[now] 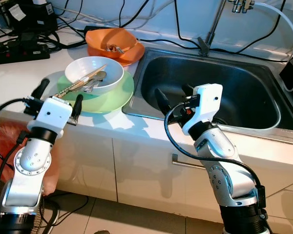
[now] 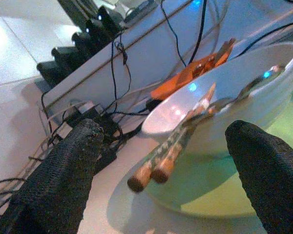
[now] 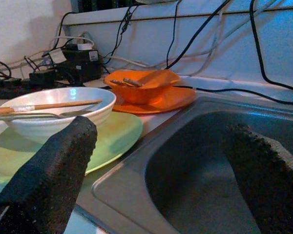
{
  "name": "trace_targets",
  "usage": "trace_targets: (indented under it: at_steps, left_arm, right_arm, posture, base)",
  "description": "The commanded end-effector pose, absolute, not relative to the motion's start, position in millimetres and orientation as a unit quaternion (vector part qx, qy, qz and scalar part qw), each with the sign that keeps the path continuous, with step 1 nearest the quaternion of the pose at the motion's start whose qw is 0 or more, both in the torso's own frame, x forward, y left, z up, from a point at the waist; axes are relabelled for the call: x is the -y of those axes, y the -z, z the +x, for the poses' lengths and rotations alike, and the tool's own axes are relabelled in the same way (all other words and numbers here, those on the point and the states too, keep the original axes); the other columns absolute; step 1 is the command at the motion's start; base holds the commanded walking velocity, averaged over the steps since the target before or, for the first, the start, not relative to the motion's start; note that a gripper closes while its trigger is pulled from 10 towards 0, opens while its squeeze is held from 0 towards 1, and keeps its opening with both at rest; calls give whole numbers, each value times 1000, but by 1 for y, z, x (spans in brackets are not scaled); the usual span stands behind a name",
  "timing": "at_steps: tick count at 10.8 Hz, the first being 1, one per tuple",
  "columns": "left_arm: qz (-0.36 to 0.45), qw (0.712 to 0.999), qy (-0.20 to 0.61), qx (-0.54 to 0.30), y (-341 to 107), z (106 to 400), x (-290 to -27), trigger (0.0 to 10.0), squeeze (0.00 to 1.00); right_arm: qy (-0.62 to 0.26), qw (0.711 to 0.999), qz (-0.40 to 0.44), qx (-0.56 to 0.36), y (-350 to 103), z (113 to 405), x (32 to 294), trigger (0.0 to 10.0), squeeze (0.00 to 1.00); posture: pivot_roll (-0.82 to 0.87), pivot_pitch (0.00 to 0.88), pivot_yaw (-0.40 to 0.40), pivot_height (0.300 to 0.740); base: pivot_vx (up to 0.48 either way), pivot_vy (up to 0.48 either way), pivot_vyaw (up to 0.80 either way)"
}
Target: Kitchen organization
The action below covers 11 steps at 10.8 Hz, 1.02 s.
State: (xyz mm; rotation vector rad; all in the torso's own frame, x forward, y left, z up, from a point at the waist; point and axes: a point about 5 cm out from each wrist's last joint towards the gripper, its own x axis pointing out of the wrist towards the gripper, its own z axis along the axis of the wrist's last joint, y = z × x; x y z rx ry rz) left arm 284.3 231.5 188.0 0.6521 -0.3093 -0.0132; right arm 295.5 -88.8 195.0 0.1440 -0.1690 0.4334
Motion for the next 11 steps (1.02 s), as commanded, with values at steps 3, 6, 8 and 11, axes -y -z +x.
trace_targets:
  at_steps: [3, 6, 8, 11]
  left_arm:
    - [329, 929, 29, 165, -190, 289, -224, 10000, 0]
    - [328, 927, 44, 176, -191, 291, -217, 0, 0]
    - [328, 927, 44, 177, -191, 290, -217, 2549, 0]
    - [346, 923, 32, 163, -185, 286, -224, 10000, 0]
  right_arm:
    - [-204, 973, 69, 87, -195, 297, 92, 10000, 0]
    - [-203, 973, 71, 87, -194, 296, 92, 10000, 0]
    - [-201, 973, 72, 86, -194, 296, 92, 10000, 0]
    - [-203, 973, 72, 84, -193, 296, 92, 10000, 0]
  posture:
    - [114, 40, -45, 740]
    - [111, 42, -41, 740]
    - [111, 45, -42, 740]
    - [113, 46, -45, 740]
  base:
    - [0, 0, 0]
    - [0, 0, 0]
    - [0, 0, 0]
    - [0, 0, 0]
